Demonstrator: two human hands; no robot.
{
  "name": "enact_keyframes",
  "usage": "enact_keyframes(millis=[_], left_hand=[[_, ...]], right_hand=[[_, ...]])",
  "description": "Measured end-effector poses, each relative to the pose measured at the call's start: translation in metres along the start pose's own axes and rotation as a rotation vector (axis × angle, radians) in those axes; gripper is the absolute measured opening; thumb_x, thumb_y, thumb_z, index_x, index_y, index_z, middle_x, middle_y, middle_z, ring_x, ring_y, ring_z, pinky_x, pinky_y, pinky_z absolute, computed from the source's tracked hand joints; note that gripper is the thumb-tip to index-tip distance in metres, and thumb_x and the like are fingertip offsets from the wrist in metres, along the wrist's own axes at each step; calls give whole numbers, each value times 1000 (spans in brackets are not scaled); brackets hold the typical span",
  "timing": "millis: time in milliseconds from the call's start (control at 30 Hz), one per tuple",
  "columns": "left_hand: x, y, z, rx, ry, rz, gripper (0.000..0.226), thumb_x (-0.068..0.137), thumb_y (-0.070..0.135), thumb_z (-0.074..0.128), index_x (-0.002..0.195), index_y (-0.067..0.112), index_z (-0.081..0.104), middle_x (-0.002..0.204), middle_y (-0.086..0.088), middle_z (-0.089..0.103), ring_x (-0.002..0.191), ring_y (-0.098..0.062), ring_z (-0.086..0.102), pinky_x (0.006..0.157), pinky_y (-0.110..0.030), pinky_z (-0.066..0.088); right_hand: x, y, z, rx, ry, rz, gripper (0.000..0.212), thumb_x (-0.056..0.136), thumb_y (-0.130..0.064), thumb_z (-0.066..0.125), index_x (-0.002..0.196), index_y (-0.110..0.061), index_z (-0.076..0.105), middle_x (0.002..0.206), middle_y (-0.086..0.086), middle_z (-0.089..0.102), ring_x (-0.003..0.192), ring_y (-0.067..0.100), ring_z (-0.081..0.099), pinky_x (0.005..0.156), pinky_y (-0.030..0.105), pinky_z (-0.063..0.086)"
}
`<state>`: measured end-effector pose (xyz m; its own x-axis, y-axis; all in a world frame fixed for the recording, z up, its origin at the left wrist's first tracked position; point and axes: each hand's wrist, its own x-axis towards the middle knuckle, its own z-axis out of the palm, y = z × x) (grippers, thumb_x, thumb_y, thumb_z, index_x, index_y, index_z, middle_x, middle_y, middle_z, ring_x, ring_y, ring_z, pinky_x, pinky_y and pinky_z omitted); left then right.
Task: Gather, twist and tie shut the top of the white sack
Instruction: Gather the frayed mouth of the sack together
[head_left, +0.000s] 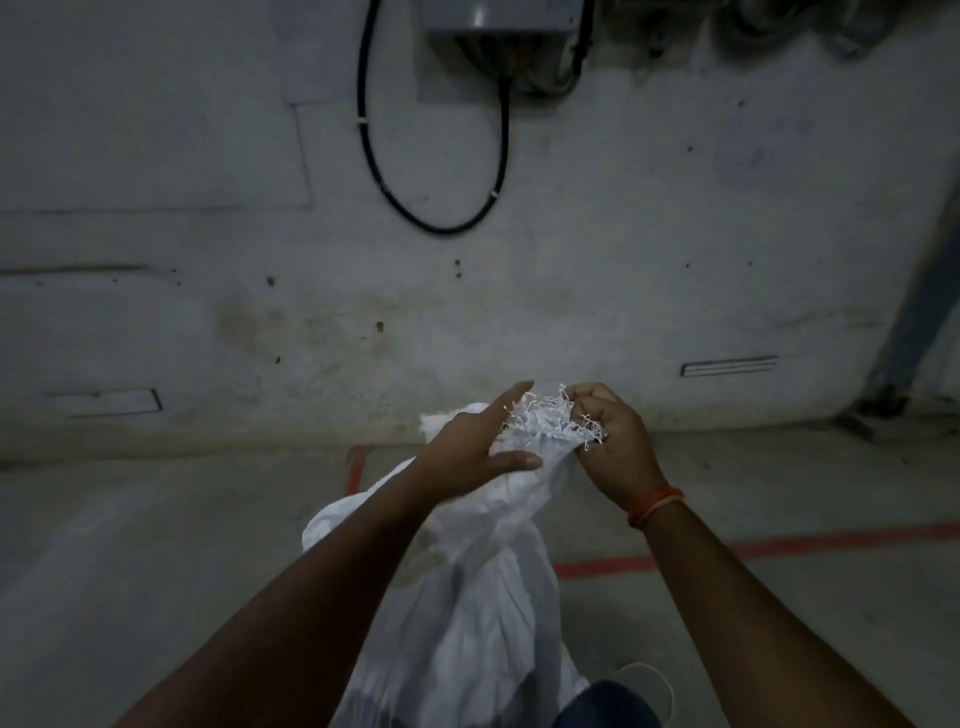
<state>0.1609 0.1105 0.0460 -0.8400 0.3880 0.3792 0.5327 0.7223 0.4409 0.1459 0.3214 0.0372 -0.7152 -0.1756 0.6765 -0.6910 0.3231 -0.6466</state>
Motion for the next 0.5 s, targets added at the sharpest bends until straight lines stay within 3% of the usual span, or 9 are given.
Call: enact_keyframes(millis=[133,233,300,400,500], left_hand=[[20,6,-21,20,-22,51,71,84,54,72,146,31,46,140,5,62,125,-15,60,106,-32,47],[28,3,-32,94,60,89,40,87,46,73,119,22,69,118,0,74,107,-19,69,86,-27,49],[30,-2,-36,163,167,103,29,88,43,73,101,17,73,98,-3,78,90,-22,72,70,-24,44],[30,-4,-42,180,243,93,29,89,43,71,95,15,75,88,-3,78,79,-21,72,65,-22,40],[32,-6,-51,229,295,100,31,86,43,67,90,13,74,84,-7,76,77,-28,71,66,-29,45]], right_hand=[[19,-15,-5,105,-25,-32,7,79,-1,73,85,-3,75,101,11,67,96,21,68,87,32,54],[26,-21,0,144,-6,-58,7,78,3,73,81,-3,70,96,11,67,91,22,68,83,34,54],[26,-23,5,254,59,15,15,77,4,72,82,-6,62,93,9,67,86,20,65,80,33,52],[19,-22,17,430,174,164,29,78,7,69,99,-7,55,98,10,63,87,14,61,80,30,52],[6,-17,30,491,117,250,40,75,-14,73,110,-10,55,98,3,61,86,10,59,81,30,51]])
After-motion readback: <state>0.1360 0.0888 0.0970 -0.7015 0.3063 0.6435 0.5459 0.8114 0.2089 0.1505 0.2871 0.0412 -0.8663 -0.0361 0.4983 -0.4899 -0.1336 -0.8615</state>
